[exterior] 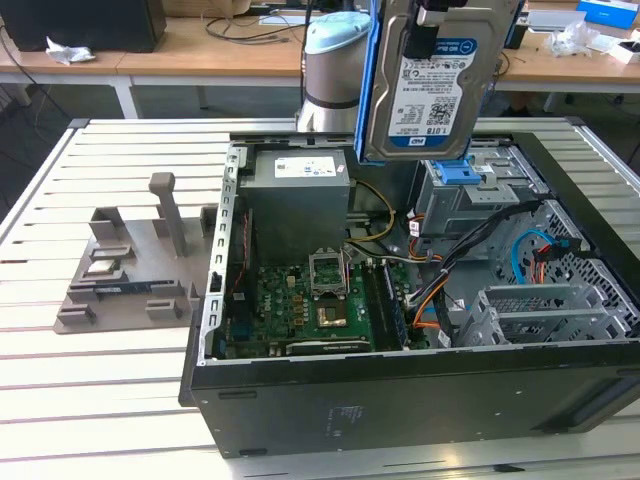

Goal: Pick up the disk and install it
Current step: 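Pick up the disk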

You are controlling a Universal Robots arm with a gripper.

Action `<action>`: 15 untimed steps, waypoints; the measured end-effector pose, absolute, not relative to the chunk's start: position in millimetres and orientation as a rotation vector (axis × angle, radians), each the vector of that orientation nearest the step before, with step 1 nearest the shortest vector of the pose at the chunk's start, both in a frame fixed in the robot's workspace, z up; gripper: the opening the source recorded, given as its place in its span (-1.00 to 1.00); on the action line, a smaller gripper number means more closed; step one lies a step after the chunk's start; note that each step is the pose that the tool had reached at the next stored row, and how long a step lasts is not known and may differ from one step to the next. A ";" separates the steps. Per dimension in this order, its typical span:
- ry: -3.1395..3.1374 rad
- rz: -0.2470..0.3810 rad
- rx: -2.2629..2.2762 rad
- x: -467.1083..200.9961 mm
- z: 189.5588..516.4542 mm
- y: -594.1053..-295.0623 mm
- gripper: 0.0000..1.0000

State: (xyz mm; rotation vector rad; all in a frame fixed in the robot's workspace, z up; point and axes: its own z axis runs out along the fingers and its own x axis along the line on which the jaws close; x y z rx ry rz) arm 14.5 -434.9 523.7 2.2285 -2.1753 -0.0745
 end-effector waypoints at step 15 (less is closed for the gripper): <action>-2.175 -0.075 2.229 14.5 523.5 -461.0 -0.27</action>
